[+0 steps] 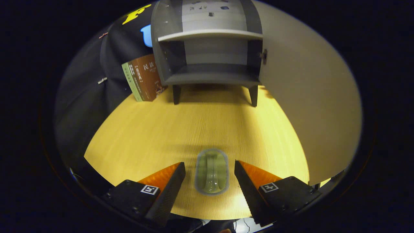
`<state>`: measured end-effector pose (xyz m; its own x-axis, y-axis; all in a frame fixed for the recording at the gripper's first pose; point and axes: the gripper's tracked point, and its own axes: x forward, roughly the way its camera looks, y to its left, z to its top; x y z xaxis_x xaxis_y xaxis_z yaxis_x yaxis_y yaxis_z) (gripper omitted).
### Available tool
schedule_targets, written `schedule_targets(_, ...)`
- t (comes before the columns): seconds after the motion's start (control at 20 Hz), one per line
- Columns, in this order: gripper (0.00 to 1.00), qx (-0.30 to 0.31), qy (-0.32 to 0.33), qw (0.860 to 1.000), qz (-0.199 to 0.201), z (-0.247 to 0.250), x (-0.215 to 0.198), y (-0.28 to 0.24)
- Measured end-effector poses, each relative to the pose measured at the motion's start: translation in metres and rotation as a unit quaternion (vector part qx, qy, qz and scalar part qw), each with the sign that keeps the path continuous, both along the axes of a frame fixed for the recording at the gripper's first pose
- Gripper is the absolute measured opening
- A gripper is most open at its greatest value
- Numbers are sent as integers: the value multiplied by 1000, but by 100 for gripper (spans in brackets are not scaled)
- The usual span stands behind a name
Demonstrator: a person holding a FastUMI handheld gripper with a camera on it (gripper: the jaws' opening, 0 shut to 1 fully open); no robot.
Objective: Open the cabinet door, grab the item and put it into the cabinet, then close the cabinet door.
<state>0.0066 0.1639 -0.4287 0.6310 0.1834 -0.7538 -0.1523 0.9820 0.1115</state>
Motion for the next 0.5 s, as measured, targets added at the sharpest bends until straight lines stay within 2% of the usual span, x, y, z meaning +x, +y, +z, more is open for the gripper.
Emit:
schedule_targets(0.1, 87, -12, 19, 1000, 2, -20, -2, 0)
schedule_targets(0.15, 76, -18, 29, 999, 3, -29, -3, 0)
schedule_targets(0.25, 62, -24, 48, 999, 3, -45, -6, 2)
schedule_targets(0.4, 39, -28, 32, 999, -13, -55, 15, 2)
schedule_targets(0.5, 24, -31, 39, 999, -17, -43, 4, -1)
